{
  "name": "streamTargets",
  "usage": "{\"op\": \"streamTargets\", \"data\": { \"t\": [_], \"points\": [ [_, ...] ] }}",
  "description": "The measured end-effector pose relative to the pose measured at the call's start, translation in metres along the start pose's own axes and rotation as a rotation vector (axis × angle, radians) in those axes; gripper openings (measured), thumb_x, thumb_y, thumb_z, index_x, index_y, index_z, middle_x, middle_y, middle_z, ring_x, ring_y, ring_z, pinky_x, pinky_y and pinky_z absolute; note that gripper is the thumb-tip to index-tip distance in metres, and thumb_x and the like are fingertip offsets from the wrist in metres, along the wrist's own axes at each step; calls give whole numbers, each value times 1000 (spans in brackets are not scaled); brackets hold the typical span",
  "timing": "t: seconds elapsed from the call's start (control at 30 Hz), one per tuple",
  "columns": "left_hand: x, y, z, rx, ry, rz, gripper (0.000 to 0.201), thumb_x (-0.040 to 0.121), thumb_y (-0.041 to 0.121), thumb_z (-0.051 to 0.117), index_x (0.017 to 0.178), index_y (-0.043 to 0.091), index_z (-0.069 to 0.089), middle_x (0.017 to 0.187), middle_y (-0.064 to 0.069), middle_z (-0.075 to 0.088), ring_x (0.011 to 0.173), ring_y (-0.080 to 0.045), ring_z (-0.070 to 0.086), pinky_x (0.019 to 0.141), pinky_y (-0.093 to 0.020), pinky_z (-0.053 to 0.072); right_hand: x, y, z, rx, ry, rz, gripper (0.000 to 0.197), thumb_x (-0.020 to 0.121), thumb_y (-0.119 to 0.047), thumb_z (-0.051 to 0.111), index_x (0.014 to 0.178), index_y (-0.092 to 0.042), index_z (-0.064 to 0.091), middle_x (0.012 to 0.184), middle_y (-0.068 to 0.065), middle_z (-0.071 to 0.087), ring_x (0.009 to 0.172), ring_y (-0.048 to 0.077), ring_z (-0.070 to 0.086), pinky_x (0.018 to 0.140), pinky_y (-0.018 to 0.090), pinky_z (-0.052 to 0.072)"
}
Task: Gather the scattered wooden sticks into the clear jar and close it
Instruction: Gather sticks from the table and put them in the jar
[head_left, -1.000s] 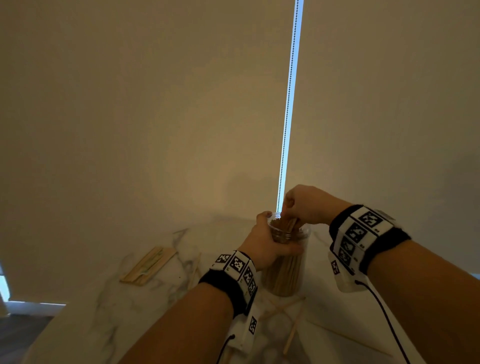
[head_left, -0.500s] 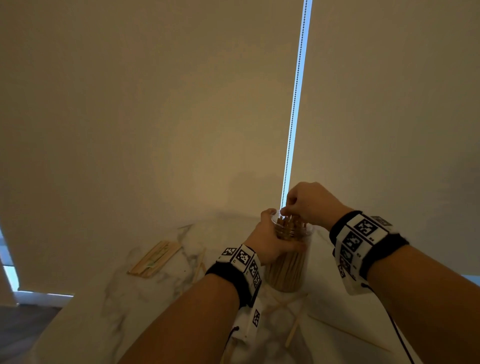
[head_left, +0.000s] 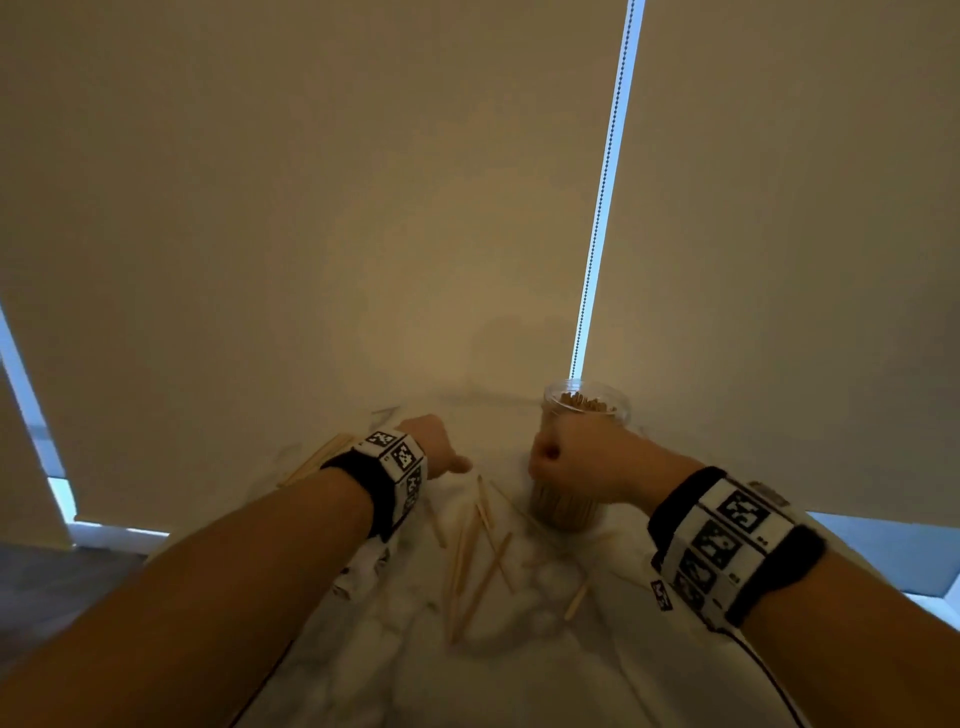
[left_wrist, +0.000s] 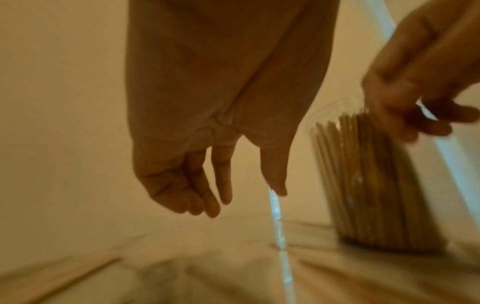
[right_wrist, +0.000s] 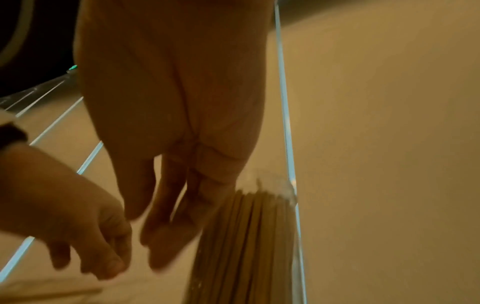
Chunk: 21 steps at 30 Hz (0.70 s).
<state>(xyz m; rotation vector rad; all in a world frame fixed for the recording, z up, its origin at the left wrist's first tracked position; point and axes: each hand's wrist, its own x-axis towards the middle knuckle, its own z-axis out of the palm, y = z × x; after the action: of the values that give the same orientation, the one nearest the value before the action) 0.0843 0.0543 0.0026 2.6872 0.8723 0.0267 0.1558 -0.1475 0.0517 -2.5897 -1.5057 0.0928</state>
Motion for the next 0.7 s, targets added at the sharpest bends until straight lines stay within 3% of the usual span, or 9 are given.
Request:
{"op": "streamTargets", "data": {
  "t": [0.1, 0.2, 0.3, 0.4, 0.47, 0.53, 0.63, 0.7],
  "points": [
    [-15, -23, 1, 225, -70, -86, 55, 89, 51, 67, 118, 4, 64, 120, -10, 67, 111, -27, 64, 77, -29, 45, 8, -5, 33, -175, -274, 42, 25, 99, -17, 49, 108, -5, 69, 104, 8, 68, 93, 26, 63, 81, 35, 54],
    [-22, -34, 13, 339, -123, -73, 50, 91, 45, 67, 120, 5, 65, 117, -9, 67, 106, -25, 64, 81, -29, 48, 7, -19, 50, -276, -405, 34, 25, 98, -20, 53, 109, 0, 64, 96, 11, 62, 81, 25, 56, 74, 33, 47],
    [-22, -32, 27, 318, -129, -20, 38, 95, 25, 63, 125, 2, 63, 116, -13, 66, 109, -27, 63, 88, -31, 50, 6, -33, 57, -269, -391, 20, 20, 98, -13, 49, 102, -1, 64, 74, 5, 49, 74, 24, 51, 71, 31, 42],
    [-24, -18, 37, 250, -165, 50, 20, 92, 10, 62, 107, 0, 70, 95, -20, 65, 95, -28, 64, 79, -34, 50, 8, -44, 64, -206, -354, 34, 20, 97, -15, 51, 99, -1, 65, 71, 4, 48, 78, 26, 52, 70, 31, 43],
    [-26, -12, 41, 209, -181, 91, 11, 87, 8, 67, 97, 4, 68, 101, -16, 66, 95, -25, 65, 81, -33, 52, 9, -53, 66, -169, -322, 42, 25, 100, -23, 49, 98, -5, 65, 83, 10, 57, 81, 27, 55, 70, 31, 43],
    [-23, -10, 40, 137, -154, 96, 25, 88, 6, 65, 111, 0, 71, 113, -14, 70, 104, -27, 67, 88, -34, 54, 11, -61, 70, -141, -293, 51, 38, 101, -37, 47, 108, -5, 65, 103, 16, 64, 91, 29, 60, 73, 33, 46],
    [-16, -18, 31, 4, -54, 24, 23, 96, 8, 56, 112, -2, 69, 110, -17, 73, 93, -28, 71, 84, -36, 59, 13, -69, 79, -112, -261, 94, 58, 92, -57, 58, 117, -5, 63, 114, 15, 62, 91, 27, 58, 75, 33, 47],
    [-9, -28, 24, 70, -6, -36, 23, 98, 16, 56, 110, 2, 69, 107, -13, 72, 92, -27, 70, 80, -32, 58, 15, -71, 86, -91, -239, 122, 64, 85, -58, 67, 119, -5, 62, 118, 14, 59, 98, 28, 60, 75, 32, 47]
  ]
}}
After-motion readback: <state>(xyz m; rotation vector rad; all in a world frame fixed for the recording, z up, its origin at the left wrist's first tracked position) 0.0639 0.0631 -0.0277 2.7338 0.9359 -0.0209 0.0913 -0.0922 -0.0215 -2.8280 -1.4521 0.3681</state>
